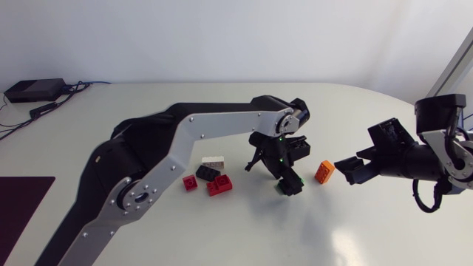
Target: Sort duplo bricks by size, large to the right and small to the left
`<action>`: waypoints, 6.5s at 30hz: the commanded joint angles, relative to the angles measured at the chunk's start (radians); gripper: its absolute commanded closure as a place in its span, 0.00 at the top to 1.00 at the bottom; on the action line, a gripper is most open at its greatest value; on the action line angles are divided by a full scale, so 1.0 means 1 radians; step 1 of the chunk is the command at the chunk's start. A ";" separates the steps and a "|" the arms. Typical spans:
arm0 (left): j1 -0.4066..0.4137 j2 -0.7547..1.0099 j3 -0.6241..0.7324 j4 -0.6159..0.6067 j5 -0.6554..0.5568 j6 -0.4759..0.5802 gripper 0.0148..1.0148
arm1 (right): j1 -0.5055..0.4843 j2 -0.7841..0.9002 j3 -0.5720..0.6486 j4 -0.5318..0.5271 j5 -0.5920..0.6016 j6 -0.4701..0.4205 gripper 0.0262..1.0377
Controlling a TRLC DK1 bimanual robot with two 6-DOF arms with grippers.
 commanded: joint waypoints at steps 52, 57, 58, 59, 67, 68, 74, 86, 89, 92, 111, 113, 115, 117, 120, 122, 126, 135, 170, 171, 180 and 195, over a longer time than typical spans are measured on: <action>0.456 -0.731 -1.111 0.483 -0.030 0.074 0.87 | 0.635 0.816 0.746 -0.108 0.074 0.135 0.90; 0.441 -0.691 -1.120 0.507 -0.025 0.074 0.77 | 0.635 0.785 0.705 -0.103 0.078 0.135 0.90; 0.442 -0.687 -1.120 0.507 -0.025 0.072 0.76 | 0.635 0.779 0.697 -0.102 0.080 0.135 0.90; 0.445 -0.684 -1.120 0.507 -0.025 0.074 0.76 | 0.635 0.771 0.691 -0.102 0.080 0.133 0.90; 0.454 -0.658 -1.145 0.506 -0.025 0.080 0.64 | 0.635 0.757 0.671 -0.099 0.080 0.133 0.90; 0.459 -0.656 -1.146 0.506 -0.025 0.080 0.59 | 0.638 0.756 0.670 -0.099 0.080 0.135 0.90; 0.467 -0.645 -1.159 0.524 -0.024 0.080 0.30 | 0.670 0.754 0.662 -0.108 0.090 0.149 0.90; 0.528 -0.767 -1.255 0.519 -0.025 0.124 0.30 | 0.748 0.682 0.625 -0.177 0.135 0.227 0.90; 0.571 -0.787 -1.268 0.516 -0.025 0.143 0.30 | 0.767 0.682 0.622 -0.192 0.149 0.245 0.90; 0.592 -0.808 -1.272 0.513 -0.024 0.152 0.30 | 0.779 0.687 0.618 -0.200 0.163 0.258 0.90; 0.481 -0.725 -1.179 0.552 0.053 0.253 0.94 | 0.774 0.668 0.587 -0.208 0.169 0.258 0.94; 0.484 -0.705 -1.165 0.552 0.053 0.294 0.94 | 0.774 0.664 0.578 -0.201 0.170 0.255 0.94; 0.488 -0.696 -1.154 0.552 0.053 0.327 0.94 | 0.773 0.662 0.572 -0.195 0.170 0.253 0.94; 0.488 -0.685 -1.145 0.552 0.055 0.353 0.90 | 0.771 0.662 0.565 -0.189 0.170 0.253 0.94; 0.488 -0.664 -1.131 0.552 0.056 0.368 0.67 | 0.768 0.661 0.559 -0.183 0.170 0.252 0.94; 0.488 -0.653 -1.126 0.552 0.056 0.376 0.45 | 0.767 0.659 0.555 -0.178 0.170 0.250 0.94; 0.490 -0.647 -1.145 0.550 0.058 0.406 0.29 | 0.765 0.658 0.548 -0.175 0.170 0.244 0.94; 0.514 -0.714 -1.195 0.567 0.047 0.376 0.26 | 0.764 0.633 0.539 -0.175 0.170 0.245 0.94; 0.882 -0.774 -1.395 0.691 -0.008 0.120 0.77 | 0.807 0.791 0.742 -0.310 0.216 0.414 0.94; 0.881 -0.776 -1.395 0.690 -0.008 0.115 0.84 | 0.807 0.794 0.743 -0.310 0.216 0.416 0.94; 0.885 -0.796 -1.398 0.691 -0.010 0.083 0.96 | 0.828 0.839 0.763 -0.330 0.215 0.434 0.85; 0.889 -0.843 -1.413 0.691 -0.030 0.070 0.96 | 0.844 0.849 0.772 -0.343 0.216 0.428 0.27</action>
